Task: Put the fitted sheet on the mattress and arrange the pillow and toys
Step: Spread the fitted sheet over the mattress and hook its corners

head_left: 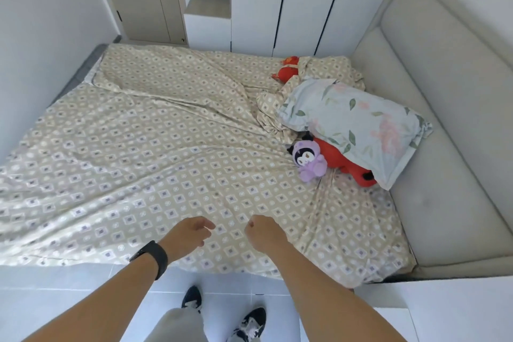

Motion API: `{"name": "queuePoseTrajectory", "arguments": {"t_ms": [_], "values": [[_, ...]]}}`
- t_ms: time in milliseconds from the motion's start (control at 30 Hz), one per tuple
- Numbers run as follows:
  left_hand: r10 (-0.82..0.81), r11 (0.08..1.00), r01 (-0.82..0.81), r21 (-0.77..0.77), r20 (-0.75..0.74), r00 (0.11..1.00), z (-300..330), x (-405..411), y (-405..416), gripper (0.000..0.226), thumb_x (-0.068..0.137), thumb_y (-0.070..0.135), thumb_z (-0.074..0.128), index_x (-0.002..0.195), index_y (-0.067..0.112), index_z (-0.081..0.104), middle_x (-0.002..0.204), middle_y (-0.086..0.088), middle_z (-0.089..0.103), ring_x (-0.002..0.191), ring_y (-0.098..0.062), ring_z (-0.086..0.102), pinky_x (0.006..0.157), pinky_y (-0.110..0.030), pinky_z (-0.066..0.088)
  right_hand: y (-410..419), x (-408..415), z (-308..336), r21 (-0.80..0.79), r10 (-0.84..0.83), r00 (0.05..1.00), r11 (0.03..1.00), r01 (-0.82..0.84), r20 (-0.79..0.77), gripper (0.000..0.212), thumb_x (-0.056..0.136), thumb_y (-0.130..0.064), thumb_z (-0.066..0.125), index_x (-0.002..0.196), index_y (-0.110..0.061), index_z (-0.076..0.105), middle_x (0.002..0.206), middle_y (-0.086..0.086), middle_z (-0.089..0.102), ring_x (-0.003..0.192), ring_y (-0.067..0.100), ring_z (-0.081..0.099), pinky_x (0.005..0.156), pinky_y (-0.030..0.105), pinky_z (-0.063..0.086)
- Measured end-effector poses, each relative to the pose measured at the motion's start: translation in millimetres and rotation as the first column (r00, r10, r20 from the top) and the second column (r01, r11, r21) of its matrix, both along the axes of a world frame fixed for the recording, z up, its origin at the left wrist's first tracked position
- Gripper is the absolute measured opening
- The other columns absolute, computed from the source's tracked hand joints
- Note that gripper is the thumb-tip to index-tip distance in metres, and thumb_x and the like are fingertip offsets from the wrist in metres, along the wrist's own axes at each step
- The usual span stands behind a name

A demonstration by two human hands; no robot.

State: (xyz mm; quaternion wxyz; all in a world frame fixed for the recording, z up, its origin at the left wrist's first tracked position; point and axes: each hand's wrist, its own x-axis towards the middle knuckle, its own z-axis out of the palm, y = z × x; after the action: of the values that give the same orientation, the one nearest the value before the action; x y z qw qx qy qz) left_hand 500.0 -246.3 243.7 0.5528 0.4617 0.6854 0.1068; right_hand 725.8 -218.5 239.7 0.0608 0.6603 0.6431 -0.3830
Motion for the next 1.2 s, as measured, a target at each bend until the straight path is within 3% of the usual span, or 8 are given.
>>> {"name": "queuePoseTrajectory", "arguments": {"t_ms": [233, 433, 533, 633, 700, 967, 1067, 1200], "values": [[-0.106, 0.994, 0.105, -0.013, -0.028, 0.994, -27.7, -27.2, -60.7, 0.019, 0.092, 0.017, 0.059, 0.096, 0.03, 0.071, 0.108, 0.003, 0.07, 0.084, -0.016, 0.069, 0.084, -0.033, 0.056, -62.4, -12.1, -12.5, -0.027, 0.032, 0.999, 0.999, -0.031, 0.024, 0.026, 0.098, -0.024, 0.039, 0.072, -0.027, 0.04, 0.074, -0.007, 0.049, 0.062, 0.01, 0.044, 0.057, 0.027, 0.037], [-0.265, 0.961, 0.269, 0.06, -0.069, 0.962, -39.0, -41.3, -86.9, 0.021, 0.094, 0.018, 0.054, 0.1, 0.03, 0.07, 0.103, 0.007, 0.067, 0.082, -0.016, 0.068, 0.072, -0.023, 0.052, -104.2, -25.3, -24.2, -0.06, -0.049, 0.99, 0.997, 0.057, 0.133, 0.026, 0.091, -0.012, 0.042, 0.106, -0.017, 0.063, 0.104, 0.002, 0.066, 0.089, 0.023, 0.065, 0.08, 0.038, 0.056], [-0.317, 0.94, 0.324, 0.106, -0.082, 0.945, -52.6, -42.3, -97.7, 0.024, 0.095, 0.018, 0.05, 0.102, 0.031, 0.07, 0.112, 0.009, 0.065, 0.086, -0.009, 0.063, 0.069, -0.015, 0.044, -126.2, -36.5, -33.4, -0.038, -0.057, 0.988, 0.997, 0.064, 0.142, 0.028, 0.09, -0.01, 0.045, 0.11, -0.016, 0.063, 0.109, 0.003, 0.065, 0.097, 0.024, 0.063, 0.083, 0.038, 0.055], [-0.305, 0.946, 0.313, 0.09, -0.088, 0.948, -64.8, -37.6, -114.2, 0.025, 0.093, 0.017, 0.049, 0.1, 0.029, 0.07, 0.107, 0.004, 0.068, 0.087, -0.023, 0.067, 0.07, -0.022, 0.049, -156.3, -39.1, -43.4, 0.009, -0.12, 0.987, 0.993, 0.119, 0.105, 0.032, 0.089, -0.012, 0.046, 0.115, -0.021, 0.062, 0.114, -0.003, 0.06, 0.105, 0.021, 0.059, 0.079, 0.034, 0.046], [-0.304, 0.949, 0.31, 0.065, -0.092, 0.948, -72.0, -33.9, -130.0, 0.025, 0.094, 0.018, 0.048, 0.103, 0.029, 0.069, 0.104, 0.004, 0.067, 0.081, -0.021, 0.067, 0.066, -0.023, 0.05, -180.2, -36.3, -56.8, 0.028, -0.158, 0.985, 0.987, 0.156, 0.075, 0.032, 0.089, -0.015, 0.046, 0.114, -0.025, 0.062, 0.115, -0.006, 0.059, 0.107, 0.019, 0.057, 0.081, 0.032, 0.044], [-0.195, 0.97, 0.222, 0.102, -0.222, 0.955, -159.5, -14.7, -185.5, 0.025, 0.088, 0.017, 0.056, 0.104, 0.035, 0.063, 0.1, 0.016, 0.063, 0.089, -0.009, 0.06, 0.077, -0.03, 0.054, -233.6, -6.5, -171.9, -0.07, -0.091, 0.994, 0.993, 0.095, 0.052, 0.031, 0.088, -0.014, 0.046, 0.113, -0.027, 0.06, 0.116, -0.007, 0.053, 0.107, 0.017, 0.057, 0.086, 0.033, 0.049], [-0.17, 0.976, 0.194, 0.1, -0.21, 0.963, -221.1, 9.4, -191.4, 0.027, 0.088, 0.017, 0.058, 0.11, 0.033, 0.062, 0.104, 0.013, 0.062, 0.091, -0.01, 0.06, 0.082, -0.035, 0.055, -228.9, 6.6, -228.7, -0.006, -0.105, 0.994, 0.994, 0.106, 0.033, 0.029, 0.09, -0.012, 0.047, 0.113, -0.024, 0.061, 0.116, -0.006, 0.052, 0.106, 0.018, 0.057, 0.082, 0.032, 0.048], [-0.159, 0.966, 0.196, 0.171, -0.209, 0.965, -303.0, 39.2, -178.2, 0.034, 0.089, 0.02, 0.059, 0.121, 0.032, 0.06, 0.108, 0.013, 0.058, 0.09, -0.009, 0.057, 0.078, -0.028, 0.051, -201.3, 20.0, -306.0, 0.161, -0.131, 0.991, 0.979, 0.126, 0.019, 0.027, 0.093, -0.013, 0.048, 0.116, -0.022, 0.061, 0.121, -0.003, 0.052, 0.11, 0.02, 0.055, 0.083, 0.034, 0.048]]}}
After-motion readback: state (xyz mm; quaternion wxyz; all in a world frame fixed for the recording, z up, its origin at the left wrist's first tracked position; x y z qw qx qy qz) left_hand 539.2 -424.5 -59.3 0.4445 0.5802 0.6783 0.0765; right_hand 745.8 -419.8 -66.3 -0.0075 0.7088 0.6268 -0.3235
